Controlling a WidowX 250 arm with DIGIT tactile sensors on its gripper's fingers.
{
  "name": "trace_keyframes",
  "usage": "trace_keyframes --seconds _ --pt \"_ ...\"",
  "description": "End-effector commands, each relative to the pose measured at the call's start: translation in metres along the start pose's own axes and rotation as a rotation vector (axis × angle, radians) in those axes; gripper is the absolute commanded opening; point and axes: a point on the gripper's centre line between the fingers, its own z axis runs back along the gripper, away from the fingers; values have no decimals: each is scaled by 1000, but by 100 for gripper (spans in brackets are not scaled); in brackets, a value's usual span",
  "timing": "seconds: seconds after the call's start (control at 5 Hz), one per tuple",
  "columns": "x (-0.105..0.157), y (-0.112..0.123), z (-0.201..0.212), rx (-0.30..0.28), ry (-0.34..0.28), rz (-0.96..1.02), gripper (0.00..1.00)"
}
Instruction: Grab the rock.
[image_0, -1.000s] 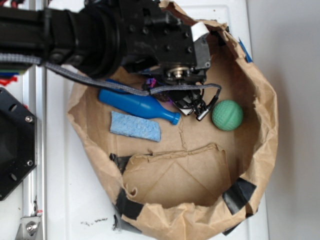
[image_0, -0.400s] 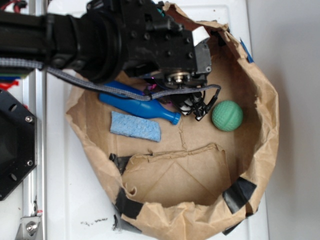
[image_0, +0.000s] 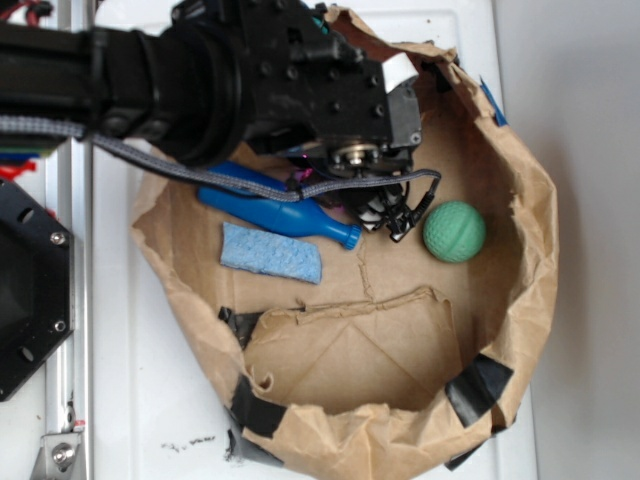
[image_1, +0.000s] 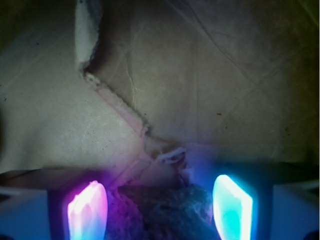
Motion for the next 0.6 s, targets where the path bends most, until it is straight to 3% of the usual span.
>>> trace_keyframes --seconds 0.0,0.4 --pt "6 -14 77 -30 -32 -313 0" --pt "-6 -25 139 35 -53 -697 0"
